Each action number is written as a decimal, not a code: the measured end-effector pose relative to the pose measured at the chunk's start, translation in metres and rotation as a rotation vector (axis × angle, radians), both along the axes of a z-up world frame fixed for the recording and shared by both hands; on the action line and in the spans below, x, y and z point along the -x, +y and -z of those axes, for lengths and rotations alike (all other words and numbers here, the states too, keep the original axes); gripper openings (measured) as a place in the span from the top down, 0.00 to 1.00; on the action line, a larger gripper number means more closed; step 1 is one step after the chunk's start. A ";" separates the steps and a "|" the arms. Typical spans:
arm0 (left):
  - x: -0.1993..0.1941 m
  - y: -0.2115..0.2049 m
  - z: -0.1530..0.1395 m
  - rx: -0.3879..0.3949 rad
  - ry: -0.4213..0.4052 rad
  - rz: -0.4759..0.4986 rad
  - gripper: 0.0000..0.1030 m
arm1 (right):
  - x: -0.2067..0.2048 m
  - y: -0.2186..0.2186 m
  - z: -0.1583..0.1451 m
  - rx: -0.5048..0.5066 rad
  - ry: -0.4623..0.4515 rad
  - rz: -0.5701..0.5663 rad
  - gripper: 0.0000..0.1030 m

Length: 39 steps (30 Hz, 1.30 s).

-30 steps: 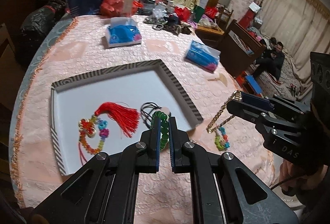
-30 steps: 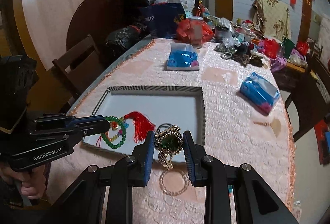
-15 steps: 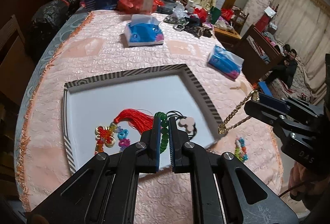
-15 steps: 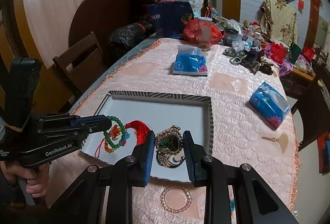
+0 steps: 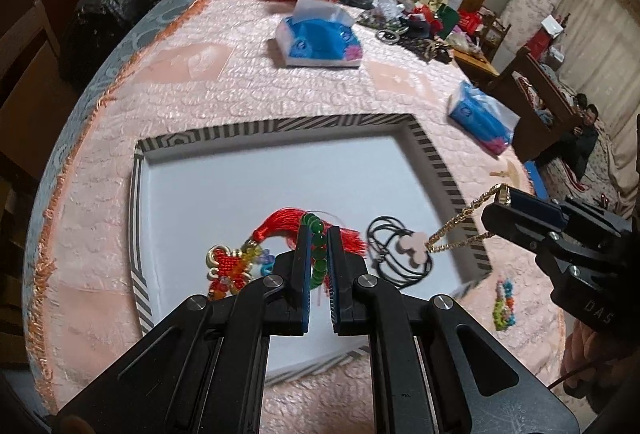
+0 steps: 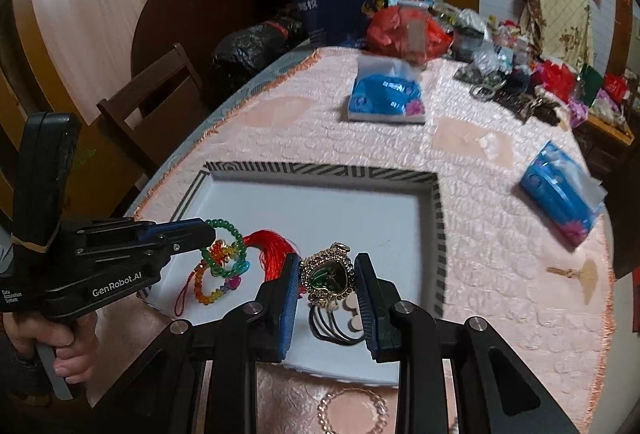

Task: Organize jewelry
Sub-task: 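Lower and open both grippers, releasing the bracelet and keychain in the tray, then move both open grippers to the clear crystal and flower bead bracelets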

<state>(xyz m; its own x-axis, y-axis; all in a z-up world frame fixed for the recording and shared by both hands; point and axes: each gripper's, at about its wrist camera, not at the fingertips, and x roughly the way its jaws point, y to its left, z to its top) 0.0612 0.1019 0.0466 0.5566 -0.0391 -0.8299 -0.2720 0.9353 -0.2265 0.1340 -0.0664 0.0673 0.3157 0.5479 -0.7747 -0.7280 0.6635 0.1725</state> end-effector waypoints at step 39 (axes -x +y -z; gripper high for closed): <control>0.030 -0.015 0.017 -0.266 0.062 -0.063 0.55 | 0.001 -0.048 0.012 0.110 -0.080 0.121 0.21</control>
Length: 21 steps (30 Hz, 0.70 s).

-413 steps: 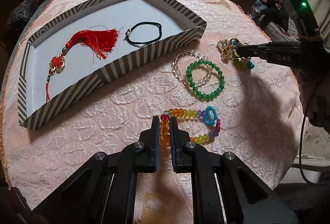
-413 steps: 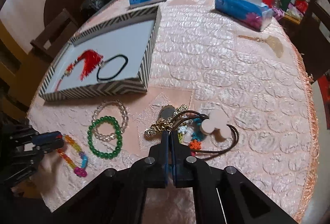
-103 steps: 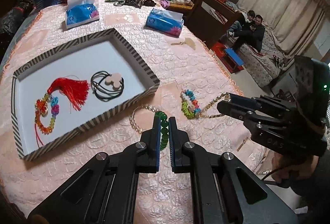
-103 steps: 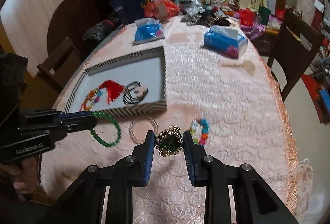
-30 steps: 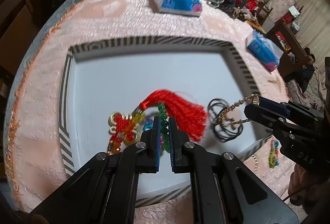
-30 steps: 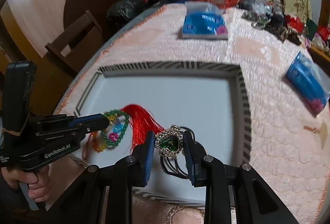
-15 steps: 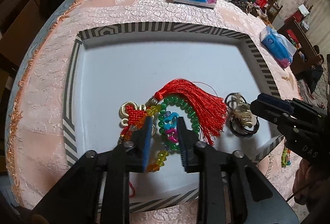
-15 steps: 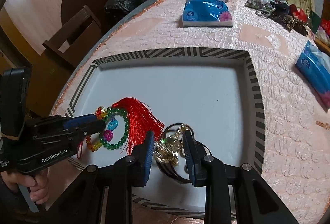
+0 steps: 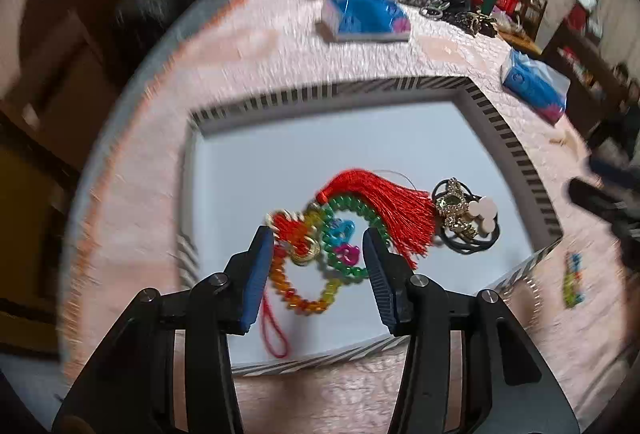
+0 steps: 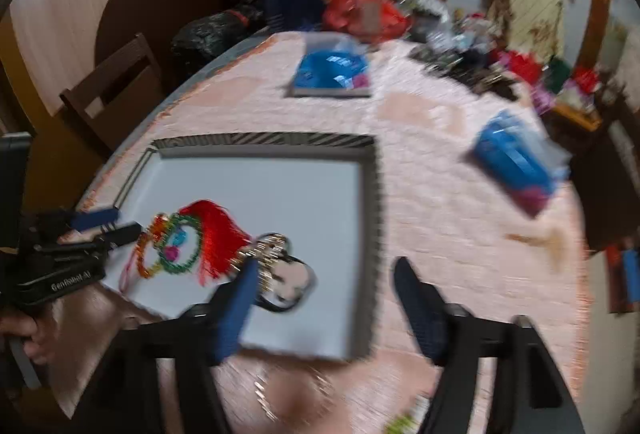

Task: Organize jewelry
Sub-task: 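Move both open grippers to the clear crystal and flower bead bracelets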

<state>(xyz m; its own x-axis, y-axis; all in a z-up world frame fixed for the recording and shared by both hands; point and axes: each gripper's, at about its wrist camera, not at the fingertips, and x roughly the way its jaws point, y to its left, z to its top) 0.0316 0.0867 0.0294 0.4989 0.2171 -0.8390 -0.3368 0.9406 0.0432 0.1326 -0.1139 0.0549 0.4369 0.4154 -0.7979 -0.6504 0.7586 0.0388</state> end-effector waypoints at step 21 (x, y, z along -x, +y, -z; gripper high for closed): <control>0.018 -0.088 -0.019 0.132 -0.043 0.189 0.21 | 0.064 -0.160 -0.031 -0.079 -0.012 0.386 0.00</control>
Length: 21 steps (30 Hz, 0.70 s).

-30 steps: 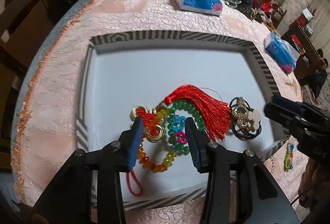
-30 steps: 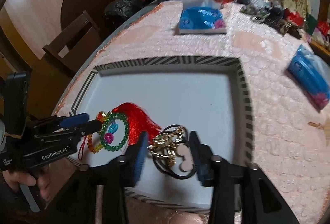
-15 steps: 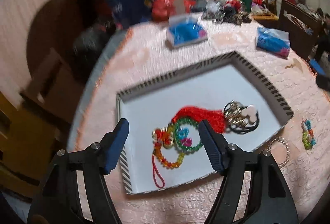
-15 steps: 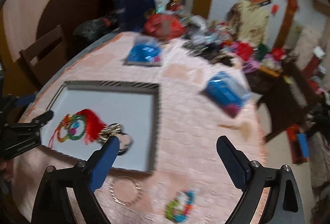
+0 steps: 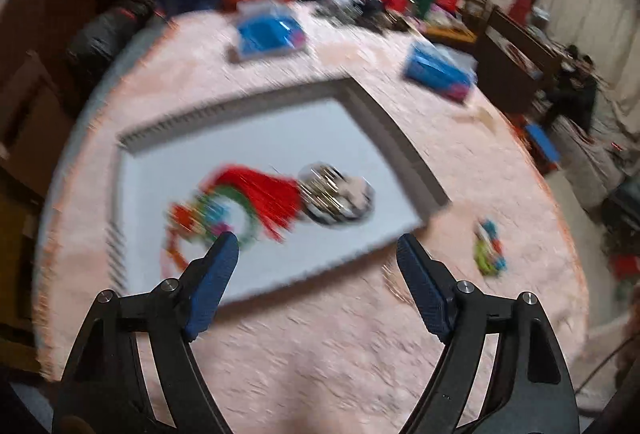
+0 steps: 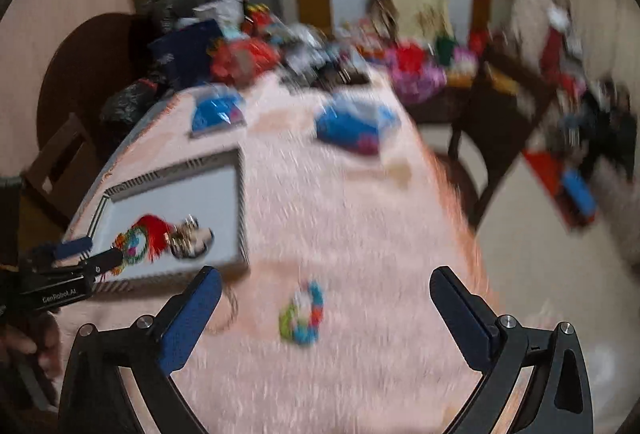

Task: Organize jewelry
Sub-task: 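Move both open grippers to the clear crystal and flower bead bracelets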

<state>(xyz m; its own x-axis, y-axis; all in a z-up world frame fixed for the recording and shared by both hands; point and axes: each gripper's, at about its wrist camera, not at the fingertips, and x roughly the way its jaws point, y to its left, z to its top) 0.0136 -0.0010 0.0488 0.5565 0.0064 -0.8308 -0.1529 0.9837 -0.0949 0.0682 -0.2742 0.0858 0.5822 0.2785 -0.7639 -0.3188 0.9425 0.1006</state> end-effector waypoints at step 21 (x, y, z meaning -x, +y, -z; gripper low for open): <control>0.017 -0.057 0.086 -0.054 0.259 0.104 0.21 | 0.061 -0.029 0.136 0.193 0.321 -0.002 0.00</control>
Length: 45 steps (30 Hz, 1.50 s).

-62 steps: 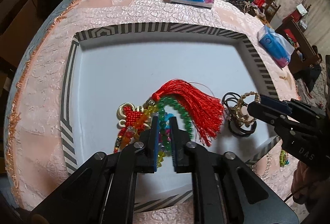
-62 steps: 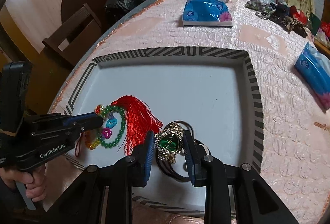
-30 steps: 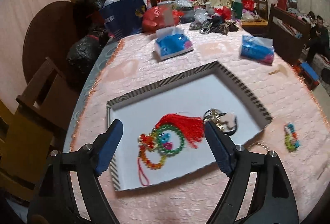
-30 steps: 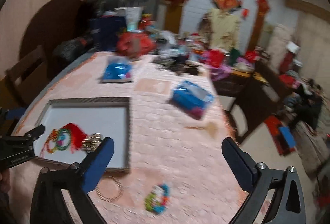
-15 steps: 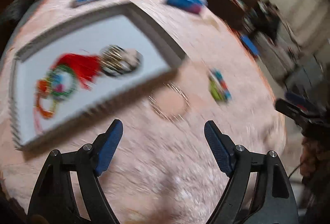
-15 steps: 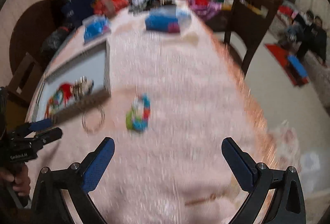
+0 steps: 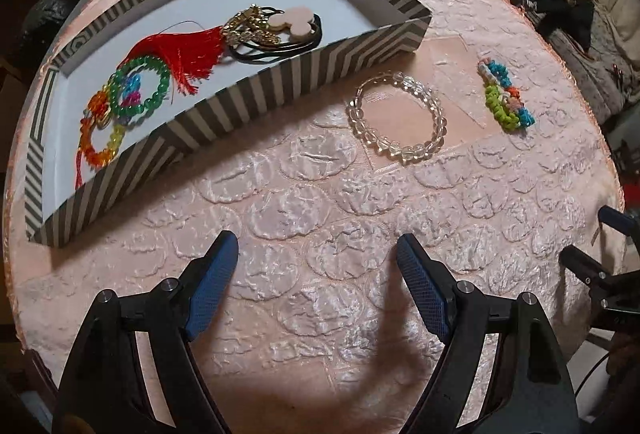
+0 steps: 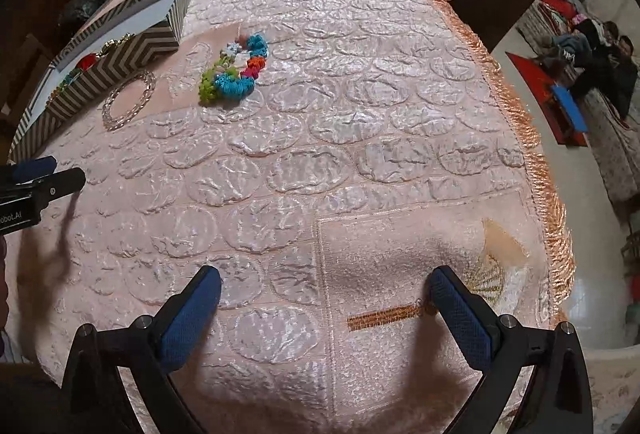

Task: Organize jewelry
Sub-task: 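Move both open grippers to the clear crystal and flower bead bracelets, then grasp the clear crystal bracelet with the left gripper while the right gripper grasps the flower bead bracelet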

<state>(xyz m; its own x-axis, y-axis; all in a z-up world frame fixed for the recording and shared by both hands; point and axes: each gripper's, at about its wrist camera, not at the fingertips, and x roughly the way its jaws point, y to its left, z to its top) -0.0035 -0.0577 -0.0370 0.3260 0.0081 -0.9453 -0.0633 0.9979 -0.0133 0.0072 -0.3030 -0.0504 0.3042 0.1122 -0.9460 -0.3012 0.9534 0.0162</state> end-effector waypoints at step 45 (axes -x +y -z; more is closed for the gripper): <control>-0.001 0.031 -0.002 0.044 -0.052 -0.081 0.94 | -0.090 0.066 -0.022 -0.275 -0.095 -0.365 0.60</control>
<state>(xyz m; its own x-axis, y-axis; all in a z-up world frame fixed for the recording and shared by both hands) -0.0020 -0.0269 -0.0347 0.3745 -0.0050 -0.9272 -0.1414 0.9880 -0.0625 0.0974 -0.2373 -0.0281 0.2824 0.4708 -0.8358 -0.6285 0.7491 0.2095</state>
